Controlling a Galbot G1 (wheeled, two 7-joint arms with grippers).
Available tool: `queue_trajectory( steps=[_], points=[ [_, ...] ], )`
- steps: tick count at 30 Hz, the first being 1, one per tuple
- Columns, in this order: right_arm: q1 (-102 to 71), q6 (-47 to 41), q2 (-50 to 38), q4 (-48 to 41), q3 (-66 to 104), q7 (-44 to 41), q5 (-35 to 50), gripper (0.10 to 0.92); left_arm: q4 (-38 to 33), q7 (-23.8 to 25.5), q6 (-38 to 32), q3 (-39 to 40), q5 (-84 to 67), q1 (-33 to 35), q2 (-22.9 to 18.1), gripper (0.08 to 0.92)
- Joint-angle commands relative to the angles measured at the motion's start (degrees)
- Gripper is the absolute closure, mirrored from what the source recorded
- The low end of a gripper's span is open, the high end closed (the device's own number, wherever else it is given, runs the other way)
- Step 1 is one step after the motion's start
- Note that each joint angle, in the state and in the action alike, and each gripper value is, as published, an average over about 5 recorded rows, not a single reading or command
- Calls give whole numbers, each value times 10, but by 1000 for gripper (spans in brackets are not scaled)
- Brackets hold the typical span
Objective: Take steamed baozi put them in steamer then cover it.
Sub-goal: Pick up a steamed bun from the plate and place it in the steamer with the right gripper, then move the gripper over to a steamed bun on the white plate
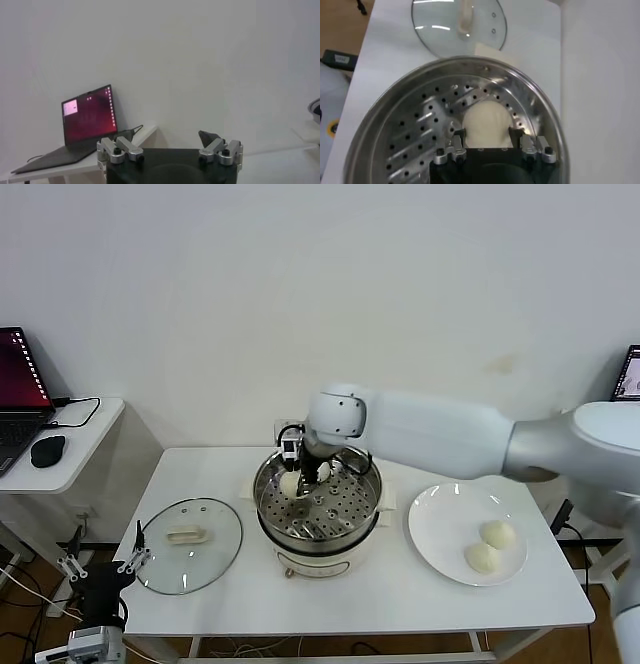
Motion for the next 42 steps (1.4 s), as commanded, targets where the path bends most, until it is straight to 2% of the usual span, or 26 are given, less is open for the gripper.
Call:
queue_trajectory(
  steps=[1,4,7,13,20,27,32,42],
  points=[
    [-34,-7,36,-41,3,17,-2,462,1,0,0,1,0,-1,-1,177],
    [-32,-6,31,-37,6,13,-8,432,0,0,0,3,0,-1,-2,177],
    [-5,-4,6,-12,10,-13,-13,357,-1,0,0,3,0,-1,-1,177],
    [117,31,-103,68,-1,-98,-16,217,-3,0,1,-1,-2,0,6,177],
    [177,101,-286,169,-20,-202,-73,203,0,1,0,7,-2,-1,8,177],
    [142,194,-476,222,-35,-259,-219,203,4,0,-1,22,2,1,8,177],
    [71,238,-544,233,-10,-262,-283,203,2,1,0,28,9,2,9,177],
    [-246,287,-598,198,222,-238,-399,203,5,1,1,28,17,7,6,177]
  ],
)
